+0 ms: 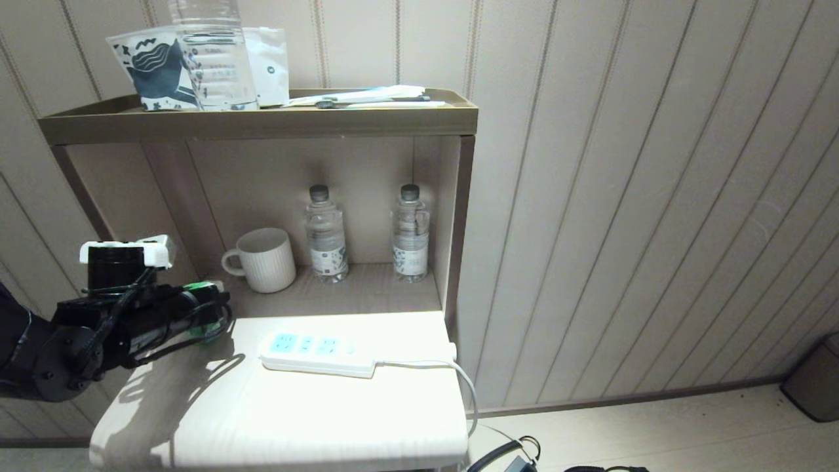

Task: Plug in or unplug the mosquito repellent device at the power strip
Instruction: Insert the plug into the socket

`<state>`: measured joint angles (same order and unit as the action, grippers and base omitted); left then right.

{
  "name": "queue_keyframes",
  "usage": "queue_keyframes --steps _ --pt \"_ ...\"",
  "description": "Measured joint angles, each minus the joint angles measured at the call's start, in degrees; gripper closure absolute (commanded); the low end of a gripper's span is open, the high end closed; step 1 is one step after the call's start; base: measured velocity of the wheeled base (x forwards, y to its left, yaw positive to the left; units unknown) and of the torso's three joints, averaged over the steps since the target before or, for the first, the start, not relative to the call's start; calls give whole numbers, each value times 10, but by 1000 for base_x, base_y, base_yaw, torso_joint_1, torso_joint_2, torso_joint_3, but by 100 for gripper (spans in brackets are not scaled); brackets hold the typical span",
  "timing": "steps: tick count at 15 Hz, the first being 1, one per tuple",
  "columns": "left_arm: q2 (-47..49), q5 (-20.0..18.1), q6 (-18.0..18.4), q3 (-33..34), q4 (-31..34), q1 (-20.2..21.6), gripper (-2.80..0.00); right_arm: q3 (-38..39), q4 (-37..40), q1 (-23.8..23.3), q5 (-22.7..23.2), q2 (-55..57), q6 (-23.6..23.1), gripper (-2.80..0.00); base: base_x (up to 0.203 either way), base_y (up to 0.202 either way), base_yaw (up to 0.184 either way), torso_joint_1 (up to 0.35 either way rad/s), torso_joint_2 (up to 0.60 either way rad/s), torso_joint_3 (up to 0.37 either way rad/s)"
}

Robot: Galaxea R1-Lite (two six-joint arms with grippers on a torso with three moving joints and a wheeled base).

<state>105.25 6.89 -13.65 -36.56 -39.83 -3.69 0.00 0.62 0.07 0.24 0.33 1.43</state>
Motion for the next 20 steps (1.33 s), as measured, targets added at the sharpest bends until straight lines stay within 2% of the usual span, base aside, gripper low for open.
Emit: queue_keyframes --steps 4,11,12,20 --pt "14 15 0 55 -104 -19 0 0 0 0 0 0 0 0 0 0 0 0 0 0" --pt "18 43 0 79 -129 -23 0 0 0 0 0 0 0 0 0 0 0 0 0 0" --pt "18 44 0 82 -133 -24 -280 0 0 0 0 0 0 0 0 0 0 0 0 0" --pt "-13 45 7 103 -127 -22 -280 0 0 0 0 0 0 0 0 0 0 0 0 0"
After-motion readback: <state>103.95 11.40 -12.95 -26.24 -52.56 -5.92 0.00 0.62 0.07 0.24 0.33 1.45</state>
